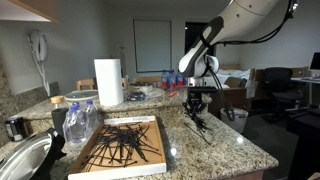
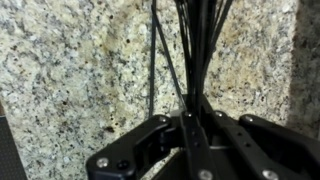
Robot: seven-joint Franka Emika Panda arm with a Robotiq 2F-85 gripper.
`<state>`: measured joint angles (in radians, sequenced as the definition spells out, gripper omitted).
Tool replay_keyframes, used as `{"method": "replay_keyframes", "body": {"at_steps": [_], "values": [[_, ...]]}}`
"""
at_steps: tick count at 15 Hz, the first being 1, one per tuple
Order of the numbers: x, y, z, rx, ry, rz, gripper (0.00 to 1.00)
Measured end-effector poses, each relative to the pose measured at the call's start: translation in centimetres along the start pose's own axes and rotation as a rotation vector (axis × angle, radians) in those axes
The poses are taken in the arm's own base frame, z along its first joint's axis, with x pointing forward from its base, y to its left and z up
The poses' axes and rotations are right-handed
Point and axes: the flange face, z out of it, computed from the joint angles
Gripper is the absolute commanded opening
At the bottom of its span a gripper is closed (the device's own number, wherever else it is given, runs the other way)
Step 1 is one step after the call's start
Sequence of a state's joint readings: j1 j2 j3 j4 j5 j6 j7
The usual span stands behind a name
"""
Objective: Pick up all the black objects on the table and put them on the cover box
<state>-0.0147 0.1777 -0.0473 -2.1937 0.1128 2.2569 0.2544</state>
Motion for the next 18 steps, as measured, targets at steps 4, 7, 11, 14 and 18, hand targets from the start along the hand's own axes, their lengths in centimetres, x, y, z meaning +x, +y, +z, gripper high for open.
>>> {"method": "replay_keyframes", "body": {"at_steps": [4,7,11,14,18], "values": [[-0.7,-0.8,-3.6,0.007,-0.005,-0.077,0.08],[-3.5,-3.5,-7.0,0.024,-0.021,-0.180,0.08],[-8.2,-8.3,-9.5,0.075,-0.052,-0.331,0.08],[-11.5,-12.5,-8.7,0.120,-0.068,-0.429,0.08],[-16.0,-18.8,-6.6,0.158,-0.024,-0.559,0.07]]}}
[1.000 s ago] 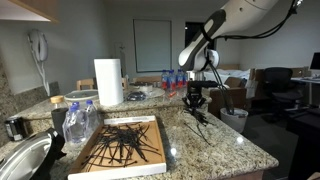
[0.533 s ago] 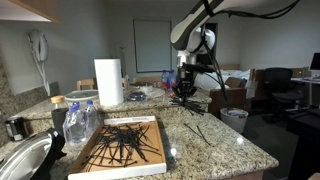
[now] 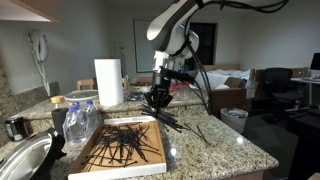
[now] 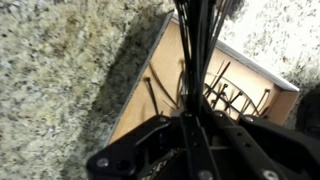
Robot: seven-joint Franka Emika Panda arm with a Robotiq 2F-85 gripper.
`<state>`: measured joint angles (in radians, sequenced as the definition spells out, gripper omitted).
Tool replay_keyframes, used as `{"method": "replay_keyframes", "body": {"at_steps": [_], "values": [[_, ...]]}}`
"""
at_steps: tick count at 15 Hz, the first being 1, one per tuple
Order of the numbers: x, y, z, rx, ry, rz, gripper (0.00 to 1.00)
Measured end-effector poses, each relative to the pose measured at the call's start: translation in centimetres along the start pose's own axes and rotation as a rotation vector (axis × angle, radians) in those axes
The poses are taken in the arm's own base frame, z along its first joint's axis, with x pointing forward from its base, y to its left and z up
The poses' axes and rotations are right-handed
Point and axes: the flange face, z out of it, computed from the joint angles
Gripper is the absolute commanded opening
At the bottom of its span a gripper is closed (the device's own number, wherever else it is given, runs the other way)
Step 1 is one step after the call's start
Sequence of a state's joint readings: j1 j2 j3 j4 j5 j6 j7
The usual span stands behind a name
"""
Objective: Pick up all the black objects on the table and put them on the cover box
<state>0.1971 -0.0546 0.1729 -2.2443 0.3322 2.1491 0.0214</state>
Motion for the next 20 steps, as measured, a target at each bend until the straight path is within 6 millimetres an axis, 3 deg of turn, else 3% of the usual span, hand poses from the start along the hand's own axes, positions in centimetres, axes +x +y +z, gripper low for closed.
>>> {"method": "replay_keyframes", "body": {"at_steps": [5,7,10,11,12,16,20], "values": [[0.4,-8.8,4.7,-0.003,0.064,-0.177,0.07],[1.5,-10.8,6.7,-0.020,0.080,-0.240,0.07],[4.2,-11.9,8.3,-0.072,0.122,-0.309,0.07],[5.3,-11.9,8.5,-0.088,0.137,-0.322,0.34],[6.2,-11.9,8.5,-0.103,0.152,-0.333,0.35],[9.1,-12.1,7.4,-0.147,0.213,-0.360,0.59],[10.2,-12.8,7.0,-0.188,0.256,-0.368,0.85]]}}
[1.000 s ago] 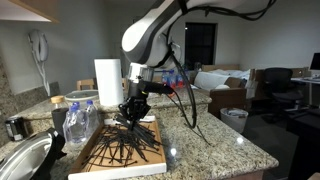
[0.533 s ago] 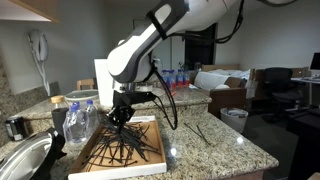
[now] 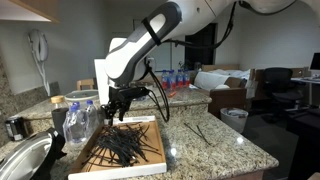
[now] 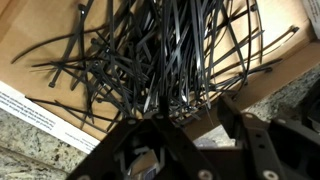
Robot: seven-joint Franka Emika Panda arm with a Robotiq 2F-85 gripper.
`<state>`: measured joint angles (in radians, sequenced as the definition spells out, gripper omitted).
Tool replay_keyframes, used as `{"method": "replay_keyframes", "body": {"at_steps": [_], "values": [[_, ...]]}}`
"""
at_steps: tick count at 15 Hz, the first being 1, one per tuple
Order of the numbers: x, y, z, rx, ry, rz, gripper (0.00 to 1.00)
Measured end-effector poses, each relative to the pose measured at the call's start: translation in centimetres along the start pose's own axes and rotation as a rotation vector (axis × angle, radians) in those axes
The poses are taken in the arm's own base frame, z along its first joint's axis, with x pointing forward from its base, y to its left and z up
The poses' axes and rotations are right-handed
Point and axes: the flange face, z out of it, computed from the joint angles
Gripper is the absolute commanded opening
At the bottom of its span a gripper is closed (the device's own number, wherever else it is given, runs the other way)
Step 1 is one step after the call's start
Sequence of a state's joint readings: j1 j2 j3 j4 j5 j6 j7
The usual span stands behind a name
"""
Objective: Pick up all the black objects on the table and put them on the cover box
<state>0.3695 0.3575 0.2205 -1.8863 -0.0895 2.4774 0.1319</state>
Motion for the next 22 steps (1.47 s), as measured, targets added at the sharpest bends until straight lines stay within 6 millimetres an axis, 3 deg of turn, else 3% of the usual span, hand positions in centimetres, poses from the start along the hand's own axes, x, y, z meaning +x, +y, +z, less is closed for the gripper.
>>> {"method": "replay_keyframes", "body": {"at_steps": [2,4,6,9,13,16,19,22], "values": [[0.1,0.0,0.0,-0.009,0.003,0.007,0.98],[0.2,1.3,-0.3,-0.020,0.004,0.042,1.00],[-0.4,5.6,-0.5,-0.052,-0.002,0.109,1.00],[-2.5,14.8,-1.9,-0.118,-0.042,0.245,1.00],[-7.9,24.7,-5.1,-0.186,-0.075,0.413,1.00],[-13.5,29.8,-6.0,-0.214,-0.115,0.523,1.00],[-19.2,32.7,-5.5,-0.212,-0.203,0.620,1.00],[-23.0,33.4,-4.5,-0.205,-0.245,0.710,1.00]]}}
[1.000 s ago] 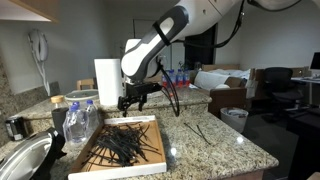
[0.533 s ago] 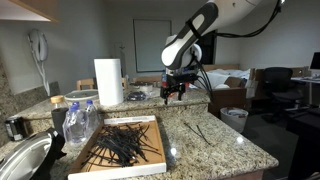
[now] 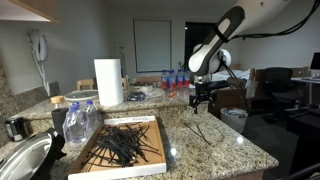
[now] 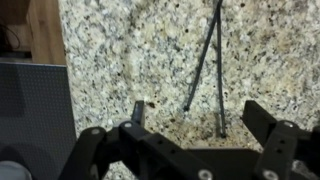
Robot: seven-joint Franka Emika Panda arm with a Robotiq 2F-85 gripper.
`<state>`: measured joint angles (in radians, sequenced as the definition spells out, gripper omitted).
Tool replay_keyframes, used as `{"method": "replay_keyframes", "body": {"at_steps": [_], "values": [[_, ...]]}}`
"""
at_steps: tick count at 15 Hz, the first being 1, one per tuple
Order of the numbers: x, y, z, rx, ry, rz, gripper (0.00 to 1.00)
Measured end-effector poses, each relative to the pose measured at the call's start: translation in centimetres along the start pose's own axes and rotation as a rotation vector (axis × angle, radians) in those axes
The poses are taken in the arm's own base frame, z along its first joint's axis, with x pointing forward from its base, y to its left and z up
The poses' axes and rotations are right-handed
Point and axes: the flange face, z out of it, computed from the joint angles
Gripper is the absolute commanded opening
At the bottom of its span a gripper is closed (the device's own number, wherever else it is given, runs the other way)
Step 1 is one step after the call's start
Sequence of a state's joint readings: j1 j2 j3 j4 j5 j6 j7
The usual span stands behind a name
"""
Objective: Pick up all the black objects on the table and put them on the cover box
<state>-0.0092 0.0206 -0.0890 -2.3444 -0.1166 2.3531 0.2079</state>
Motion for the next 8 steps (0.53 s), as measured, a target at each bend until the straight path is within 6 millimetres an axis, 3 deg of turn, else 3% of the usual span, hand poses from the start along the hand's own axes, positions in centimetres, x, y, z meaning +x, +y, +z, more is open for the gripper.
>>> {"method": "replay_keyframes", "body": {"at_steps": [8], "values": [[-2.9,-0.4,3.7,0.094,-0.019,0.123,1.00]]}}
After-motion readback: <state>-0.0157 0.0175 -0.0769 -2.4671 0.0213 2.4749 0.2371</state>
